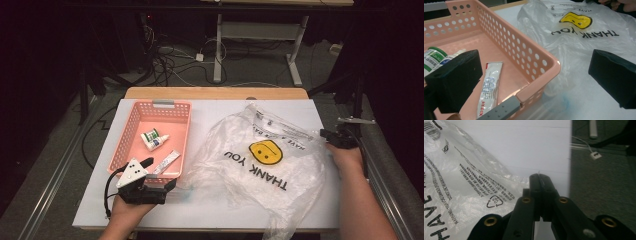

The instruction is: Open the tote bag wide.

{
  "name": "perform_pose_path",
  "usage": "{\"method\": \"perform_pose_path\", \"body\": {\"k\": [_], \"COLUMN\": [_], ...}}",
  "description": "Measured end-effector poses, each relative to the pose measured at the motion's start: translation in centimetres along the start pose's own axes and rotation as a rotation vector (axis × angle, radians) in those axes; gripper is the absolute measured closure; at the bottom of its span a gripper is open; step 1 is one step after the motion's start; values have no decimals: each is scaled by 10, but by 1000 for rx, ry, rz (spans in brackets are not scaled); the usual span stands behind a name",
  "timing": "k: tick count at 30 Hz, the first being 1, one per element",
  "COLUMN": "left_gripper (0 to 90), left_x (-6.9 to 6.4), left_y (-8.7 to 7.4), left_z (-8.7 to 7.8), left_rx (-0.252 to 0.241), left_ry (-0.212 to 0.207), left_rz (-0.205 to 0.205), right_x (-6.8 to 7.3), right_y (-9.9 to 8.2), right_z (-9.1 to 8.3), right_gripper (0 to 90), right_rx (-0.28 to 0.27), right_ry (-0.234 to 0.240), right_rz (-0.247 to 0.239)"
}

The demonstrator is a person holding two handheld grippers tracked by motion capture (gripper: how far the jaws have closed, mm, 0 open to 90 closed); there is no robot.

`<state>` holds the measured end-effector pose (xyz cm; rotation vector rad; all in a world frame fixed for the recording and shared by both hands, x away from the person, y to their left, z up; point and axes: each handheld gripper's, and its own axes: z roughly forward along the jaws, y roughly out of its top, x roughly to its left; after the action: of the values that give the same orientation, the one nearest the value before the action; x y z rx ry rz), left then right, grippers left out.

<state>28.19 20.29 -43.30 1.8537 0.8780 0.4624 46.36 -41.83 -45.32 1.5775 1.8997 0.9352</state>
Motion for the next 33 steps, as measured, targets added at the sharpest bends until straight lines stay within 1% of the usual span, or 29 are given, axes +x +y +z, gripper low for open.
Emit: {"method": "perform_pose_path", "body": {"k": [2, 3, 6, 7, 8, 9, 10, 11, 12, 14, 16, 18, 19, 20, 22, 23, 24, 25, 28, 29, 30, 31, 32, 33], "left_gripper": [0, 0, 0, 0, 0, 0, 0, 0, 0, 0, 0, 0, 0, 0, 0, 0, 0, 0, 0, 0, 0, 0, 0, 0], "left_x": [0, 0, -1, -1, -1, 0, 1, 2, 3, 4, 4, 4, 4, 3, 3, 3, 3, 3, 3, 2, 2, 2, 3, 3], "left_y": [0, 0, 0, 1, 1, 1, 1, 1, 1, 2, 2, 2, 2, 2, 1, 1, 1, 1, 2, 2, 2, 2, 2, 2], "left_z": [1, 1, 1, 1, 1, 1, 1, 0, 0, 0, 0, 0, 0, 1, 1, 1, 2, 2, 1, 1, 0, 0, -1, -1], "left_rx": [3, 3, 2, 0, 1, 2, 2, -1, -3, -5, -9, -10, -8, -5, -3, -3, -3, -2, -4, -5, -6, -6, -8, -9], "left_ry": [-2, -3, -3, -4, -3, 2, 5, 6, 5, 7, 5, 1, 0, -3, -7, -7, -8, -8, -9, -9, -10, -10, -9, -8], "left_rz": [2, 3, 6, 5, 6, 12, 15, 11, 7, 8, 10, 7, 8, 10, 12, 11, 10, 9, 11, 12, 12, 12, 12, 11], "right_x": [-12, -18, -37, -43, -50, -53, -54, -57, -55, -55, -52, -46, -42, -39, -30, -27, -20, -17, -6, -4, -2, 0, 2, 5], "right_y": [-3, -6, -16, -21, -27, -31, -37, -41, -46, -55, -64, -70, -72, -74, -77, -78, -79, -79, -78, -78, -76, -74, -70, -66], "right_z": [-11, -17, -33, -38, -43, -46, -53, -55, -60, -68, -78, -86, -90, -93, -98, -100, -102, -103, -103, -103, -103, -105, -108, -112], "right_gripper": [900, 900, 900, 900, 900, 900, 900, 900, 900, 900, 900, 900, 900, 900, 900, 900, 900, 900, 894, 868, 823, 757, 704, 656], "right_rx": [-15, -22, -36, -35, -43, -45, -49, -60, -54, -63, -75, -87, -90, -102, -115, -124, -121, -130, -137, -133, -132, -132, -148, -168], "right_ry": [-29, -51, -98, -111, -118, -121, -128, -133, -135, -141, -135, -137, -135, -123, -116, -107, -101, -96, -78, -69, -56, -42, -26, -25], "right_rz": [7, 16, 36, 62, 73, 86, 110, 91, 106, 84, 75, 55, 54, 42, 30, 14, 19, -6, -30, -35, -43, -40, -53, -57]}}
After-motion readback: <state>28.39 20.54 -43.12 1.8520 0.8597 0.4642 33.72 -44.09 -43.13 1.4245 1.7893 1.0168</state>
